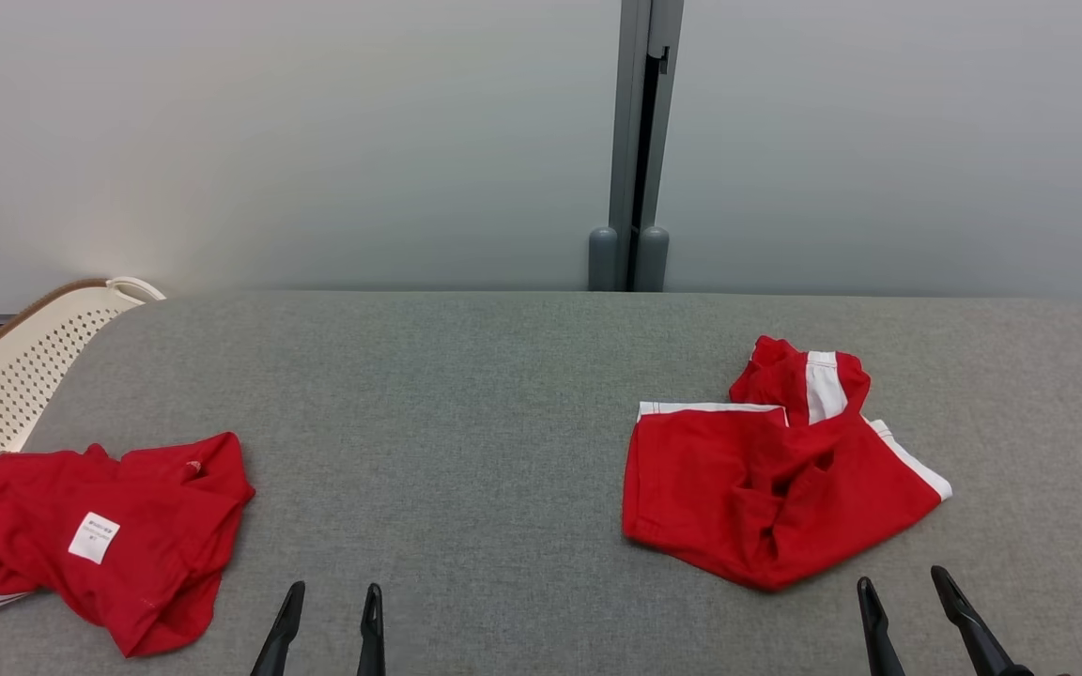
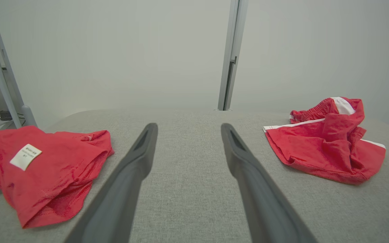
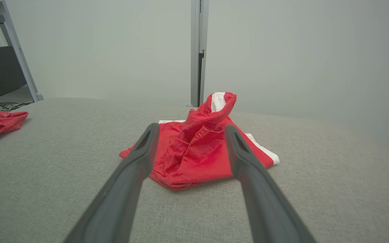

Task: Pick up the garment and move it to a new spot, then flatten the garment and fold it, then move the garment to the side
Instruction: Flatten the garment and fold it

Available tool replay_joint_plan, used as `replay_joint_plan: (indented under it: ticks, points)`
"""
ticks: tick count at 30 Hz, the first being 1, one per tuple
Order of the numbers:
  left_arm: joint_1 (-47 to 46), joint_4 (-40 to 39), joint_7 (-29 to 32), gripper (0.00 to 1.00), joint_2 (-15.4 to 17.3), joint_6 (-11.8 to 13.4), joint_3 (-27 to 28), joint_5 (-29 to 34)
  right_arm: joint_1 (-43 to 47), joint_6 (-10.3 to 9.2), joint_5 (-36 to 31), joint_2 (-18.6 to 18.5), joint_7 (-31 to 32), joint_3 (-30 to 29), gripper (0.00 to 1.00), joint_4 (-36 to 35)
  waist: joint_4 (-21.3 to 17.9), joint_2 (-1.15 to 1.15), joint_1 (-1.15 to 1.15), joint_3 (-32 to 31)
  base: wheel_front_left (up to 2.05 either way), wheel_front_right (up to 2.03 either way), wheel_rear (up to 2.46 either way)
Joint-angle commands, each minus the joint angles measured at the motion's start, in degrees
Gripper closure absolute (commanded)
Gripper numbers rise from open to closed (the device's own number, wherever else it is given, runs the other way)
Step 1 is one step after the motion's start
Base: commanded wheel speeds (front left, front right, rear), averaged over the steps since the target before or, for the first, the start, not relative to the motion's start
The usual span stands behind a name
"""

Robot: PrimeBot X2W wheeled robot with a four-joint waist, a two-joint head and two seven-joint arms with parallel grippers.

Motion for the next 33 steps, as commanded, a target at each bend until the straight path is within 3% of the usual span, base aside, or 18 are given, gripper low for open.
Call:
replay_joint_plan:
  ticks: [1, 6, 14, 26, 33]
  points:
    - [-1.6, 0.3, -0.3, 0.0, -0.1, -0.3, -0.2, 0.6, 0.3, -0.02, -0.1, -0.1, -0.2, 0.0, 0.0, -0.2, -0.2, 0.0, 0.0, 0.3, 0.0, 0.0, 0.0]
    - [-6.3, 2.3, -0.3, 0.0, -0.1, -2.2, -1.8, 1.2, -1.2, -0.02, -0.9, -0.1, -0.2, -0.3, 0.0, -0.8, -1.4, 0.0, 0.0, 3.0, 0.0, 0.0, 0.0]
    - [-24.0, 10.5, 0.8, 0.0, 1.3, -5.2, -7.6, 1.6, -6.4, -0.02, -2.3, -0.1, -0.2, -0.6, 0.0, -2.3, -4.8, 0.0, 0.0, 11.9, 0.0, 0.0, 0.0]
    - [-47.7, 29.1, 10.2, 0.0, 1.4, -5.6, -19.9, -8.3, -10.9, -0.02, -2.9, 0.0, -0.2, -1.3, 0.0, -3.1, -10.3, 0.0, 0.0, 20.1, 0.0, 0.0, 0.0]
    - [-58.6, 39.1, 12.6, 0.0, 2.2, -5.6, -27.3, -10.0, -13.2, -0.02, -2.7, -0.1, -0.2, -0.3, 0.0, -3.4, -12.7, 0.0, 0.0, 23.3, 0.0, 0.0, 0.0]
